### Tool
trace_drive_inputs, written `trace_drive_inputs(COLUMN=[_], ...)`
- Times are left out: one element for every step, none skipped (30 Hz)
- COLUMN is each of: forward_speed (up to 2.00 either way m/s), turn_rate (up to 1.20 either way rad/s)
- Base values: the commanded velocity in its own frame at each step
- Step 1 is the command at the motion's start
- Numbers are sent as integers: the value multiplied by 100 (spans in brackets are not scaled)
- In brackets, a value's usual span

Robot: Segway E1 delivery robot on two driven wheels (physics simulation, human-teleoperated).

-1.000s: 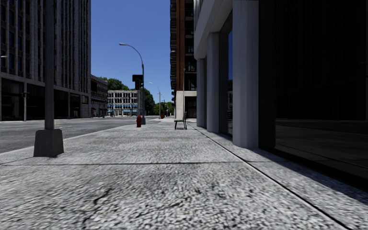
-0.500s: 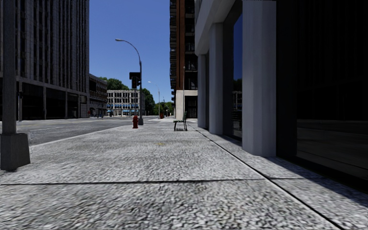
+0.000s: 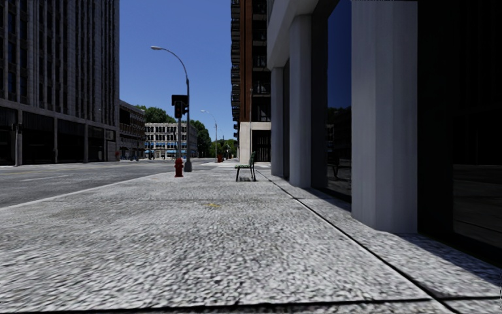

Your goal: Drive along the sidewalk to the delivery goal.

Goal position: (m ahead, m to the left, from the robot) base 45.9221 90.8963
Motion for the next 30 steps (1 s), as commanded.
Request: trace_drive_inputs(forward_speed=[181, 181, 181, 181, 181, 181, 181, 181, 181, 181, 181, 181, 181, 181, 181, 181, 181, 181, 181, 181, 181, 181, 181, 181, 181, 181, 181, 181, 181, 181], turn_rate=[0, 0, 0, 0, 0, 0, 0, 0, 0, 0, 8, 8, 23, 46, 56, 59, 60, 51, 6, 0, 0, 0, 0, 0, 0, 0, 0, 0, 0, 0])
